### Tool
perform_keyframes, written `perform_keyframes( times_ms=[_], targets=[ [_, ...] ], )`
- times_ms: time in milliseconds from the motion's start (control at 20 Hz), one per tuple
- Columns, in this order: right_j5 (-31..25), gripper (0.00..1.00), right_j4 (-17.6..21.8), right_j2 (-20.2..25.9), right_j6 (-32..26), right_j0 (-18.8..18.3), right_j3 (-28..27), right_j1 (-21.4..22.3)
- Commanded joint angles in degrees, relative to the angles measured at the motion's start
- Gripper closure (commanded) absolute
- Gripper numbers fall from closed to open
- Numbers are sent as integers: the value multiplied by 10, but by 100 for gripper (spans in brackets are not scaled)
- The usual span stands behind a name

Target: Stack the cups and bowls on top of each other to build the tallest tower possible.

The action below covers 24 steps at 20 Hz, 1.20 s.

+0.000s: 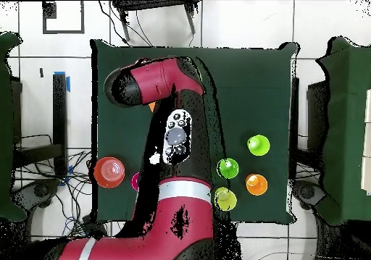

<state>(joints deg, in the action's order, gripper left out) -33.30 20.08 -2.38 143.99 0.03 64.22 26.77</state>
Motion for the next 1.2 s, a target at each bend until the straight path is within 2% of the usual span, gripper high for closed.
perform_keyframes(
  times_ms=[50, 350, 500, 650, 950, 1100, 1200],
  targets=[
    [-50, 100, 83, -41, -51, 13, -33, -66],
    [-54, 100, 68, -43, -49, 6, -11, -76],
    [-54, 100, 42, -33, -32, -1, 7, -80],
    [-75, 100, 14, -37, 4, 4, 25, -78],
    [-82, 100, 6, -78, 41, 34, 25, -75],
    [-72, 100, 7, -79, 20, 40, 31, -65],
    [-40, 100, 14, -60, -25, 29, 48, -43]
  ],
)
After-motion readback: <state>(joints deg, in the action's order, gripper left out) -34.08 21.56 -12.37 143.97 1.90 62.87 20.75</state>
